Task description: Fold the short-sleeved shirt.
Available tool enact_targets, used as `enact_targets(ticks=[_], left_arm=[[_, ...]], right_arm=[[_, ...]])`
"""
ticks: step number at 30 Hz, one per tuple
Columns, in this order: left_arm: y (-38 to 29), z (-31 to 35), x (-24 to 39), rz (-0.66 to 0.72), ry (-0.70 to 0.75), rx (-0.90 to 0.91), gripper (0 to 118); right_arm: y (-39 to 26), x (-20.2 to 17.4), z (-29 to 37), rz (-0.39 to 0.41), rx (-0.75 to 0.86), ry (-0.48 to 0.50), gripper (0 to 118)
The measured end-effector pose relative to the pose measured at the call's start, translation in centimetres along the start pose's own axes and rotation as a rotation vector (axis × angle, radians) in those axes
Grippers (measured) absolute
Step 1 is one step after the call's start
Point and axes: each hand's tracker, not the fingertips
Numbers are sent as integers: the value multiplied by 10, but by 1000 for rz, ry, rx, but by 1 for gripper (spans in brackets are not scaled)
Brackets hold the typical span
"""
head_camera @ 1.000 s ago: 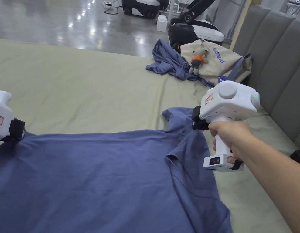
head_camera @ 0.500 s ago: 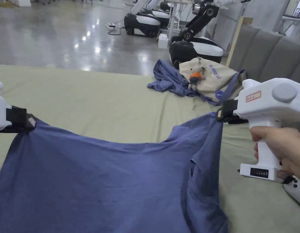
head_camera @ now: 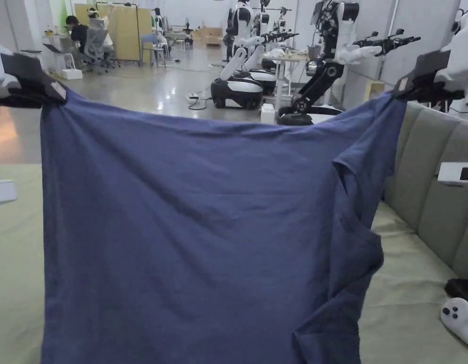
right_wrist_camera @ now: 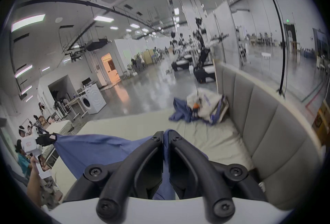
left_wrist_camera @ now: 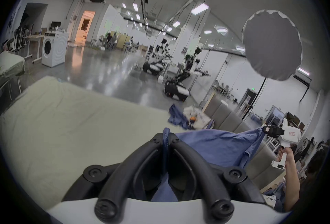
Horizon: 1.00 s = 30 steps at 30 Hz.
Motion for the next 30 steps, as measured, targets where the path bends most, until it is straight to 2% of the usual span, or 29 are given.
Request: enact_targets(ticks=[2, 6, 9, 13, 21, 30], left_arm=[[37, 17, 16, -25, 7, 29, 6], [107, 47, 45, -65, 54, 133, 6], [152, 61, 61, -108, 101, 200, 6], [189, 72, 75, -113, 122, 233, 6], [193, 60, 77, -97, 108, 230, 6], [178, 19, 59, -76, 106, 147, 6]], right_arm=[[38, -16, 21, 38, 47, -25, 6], [109, -48, 57, 45, 167, -41, 6], [157, -74, 77, 106, 234, -92, 6], [196, -102, 96, 101, 299, -103, 6], [219, -129, 88, 132, 327, -112, 6], [200, -115, 33, 112, 244, -130, 6]])
